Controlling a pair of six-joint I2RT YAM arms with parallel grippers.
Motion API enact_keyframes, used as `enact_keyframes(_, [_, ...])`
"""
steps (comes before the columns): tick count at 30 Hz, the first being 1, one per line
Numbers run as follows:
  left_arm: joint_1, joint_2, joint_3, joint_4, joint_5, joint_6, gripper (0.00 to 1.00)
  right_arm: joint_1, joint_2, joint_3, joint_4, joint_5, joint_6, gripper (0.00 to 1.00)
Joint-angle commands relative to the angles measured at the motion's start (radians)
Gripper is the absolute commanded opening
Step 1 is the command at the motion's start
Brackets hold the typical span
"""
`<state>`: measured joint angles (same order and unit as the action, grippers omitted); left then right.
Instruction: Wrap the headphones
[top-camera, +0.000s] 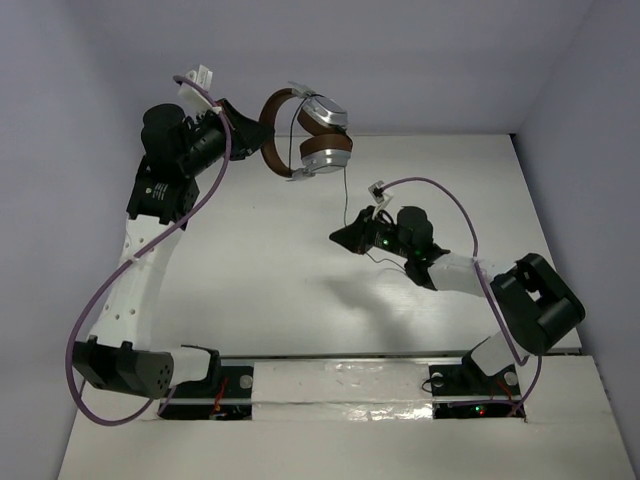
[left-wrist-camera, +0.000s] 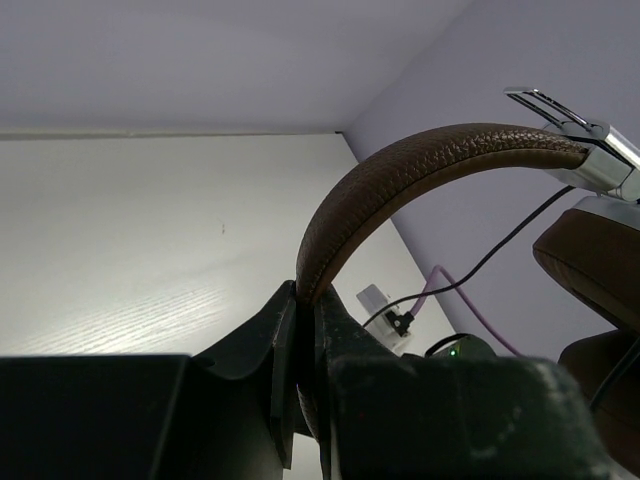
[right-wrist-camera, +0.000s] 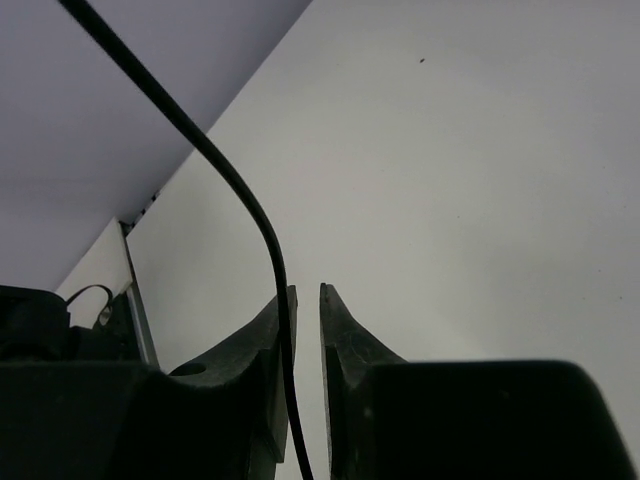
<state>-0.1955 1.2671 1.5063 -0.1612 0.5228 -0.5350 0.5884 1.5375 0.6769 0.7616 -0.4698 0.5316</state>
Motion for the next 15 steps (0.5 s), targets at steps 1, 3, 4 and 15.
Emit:
enact_keyframes(1, [0.002, -0.003, 0.045, 0.12, 0.014, -0.071, 0.0, -0.006, 0.013, 0.0, -0.001, 0.017, 0.004, 0.22])
enact_keyframes(3, [0.011, 0.008, 0.061, 0.12, 0.016, -0.071, 0.0, -0.006, 0.009, 0.003, -0.01, 0.017, -0.002, 0.25])
enact_keyframes(4, [0.011, 0.012, 0.068, 0.111, 0.014, -0.068, 0.0, -0.006, 0.006, 0.004, -0.03, 0.022, -0.007, 0.28])
enact_keyframes(15, [0.033, 0.028, 0.071, 0.114, -0.023, -0.069, 0.0, -0.006, -0.011, -0.011, -0.096, 0.089, 0.004, 0.05])
